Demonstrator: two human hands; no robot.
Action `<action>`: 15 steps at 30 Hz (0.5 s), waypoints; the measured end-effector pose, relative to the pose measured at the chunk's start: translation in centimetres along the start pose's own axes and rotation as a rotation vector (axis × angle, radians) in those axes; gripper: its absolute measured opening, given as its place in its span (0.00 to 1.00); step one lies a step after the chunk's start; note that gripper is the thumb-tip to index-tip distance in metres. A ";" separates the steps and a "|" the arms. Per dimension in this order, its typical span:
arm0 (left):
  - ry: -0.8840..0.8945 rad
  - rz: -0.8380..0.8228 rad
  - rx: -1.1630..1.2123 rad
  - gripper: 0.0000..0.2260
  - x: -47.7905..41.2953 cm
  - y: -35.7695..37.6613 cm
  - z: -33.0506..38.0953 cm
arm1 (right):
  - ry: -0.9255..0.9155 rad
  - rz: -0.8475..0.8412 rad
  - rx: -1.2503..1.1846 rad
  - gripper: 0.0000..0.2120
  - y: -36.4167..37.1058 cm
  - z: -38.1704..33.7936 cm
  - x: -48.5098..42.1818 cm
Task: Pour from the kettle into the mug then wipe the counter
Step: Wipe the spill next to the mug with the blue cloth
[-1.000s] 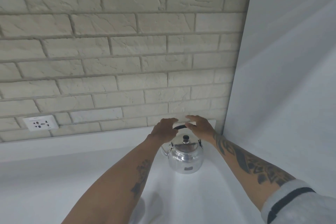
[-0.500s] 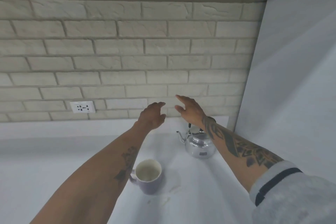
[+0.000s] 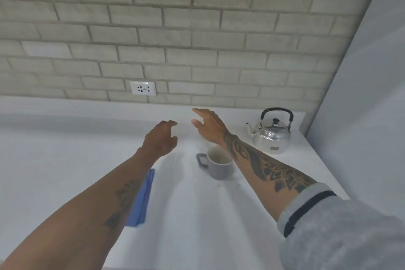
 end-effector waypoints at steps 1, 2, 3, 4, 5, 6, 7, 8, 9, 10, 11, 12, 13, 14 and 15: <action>-0.046 -0.012 -0.001 0.23 1.3 0.0 -2.4 | -0.014 -0.021 -0.007 0.23 1.6 -1.6 0.4; -0.096 -0.025 -0.002 0.23 2.6 0.0 -4.8 | -0.026 -0.044 -0.012 0.22 3.3 -3.2 0.7; -0.144 -0.038 0.000 0.23 3.9 0.1 -7.1 | -0.034 -0.068 -0.020 0.21 5.0 -4.5 1.0; -0.193 -0.051 0.002 0.22 5.2 0.3 -9.2 | -0.038 -0.095 -0.026 0.20 6.8 -5.8 1.3; -0.243 -0.061 0.004 0.22 6.4 0.5 -11.2 | -0.038 -0.123 -0.033 0.19 8.6 -6.8 1.6; -0.294 -0.069 -0.001 0.21 7.6 0.8 -13.0 | -0.032 -0.154 -0.042 0.18 10.3 -7.7 1.9; -0.340 -0.077 -0.016 0.20 8.7 1.1 -14.5 | -0.023 -0.190 -0.052 0.16 12.0 -8.4 2.3; -0.382 -0.088 -0.040 0.19 9.7 1.5 -15.8 | -0.013 -0.240 -0.058 0.16 13.7 -9.1 2.7; -0.421 -0.099 -0.064 0.18 10.5 1.9 -16.8 | -0.003 -0.301 -0.062 0.16 15.4 -9.6 3.2; -0.458 -0.113 -0.081 0.17 11.3 2.3 -17.6 | 0.009 -0.362 -0.062 0.15 17.1 -10.1 3.7; -0.487 -0.126 -0.090 0.16 11.9 2.7 -18.3 | 0.021 -0.413 -0.055 0.14 18.5 -10.3 4.1; -0.511 -0.135 -0.094 0.16 12.4 3.2 -18.8 | 0.032 -0.455 -0.039 0.11 19.8 -10.5 4.5; -0.527 -0.140 -0.097 0.16 12.7 3.5 -19.2 | 0.039 -0.481 -0.021 0.09 20.9 -10.7 4.8; -0.538 -0.140 -0.099 0.17 12.9 3.8 -19.6 | 0.044 -0.496 0.001 0.11 21.8 -10.8 5.0; -0.550 -0.136 -0.099 0.18 13.1 4.0 -19.8 | 0.050 -0.504 0.022 0.16 22.5 -10.9 5.0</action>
Point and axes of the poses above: each hand's wrist, its own x-axis away from the middle knuckle, its own y-axis out of the palm, z = x × y, the point moved 10 cm from there along -x, towards the middle knuckle, and after that the axes turned 10 degrees about x, right-handed, at the moved point
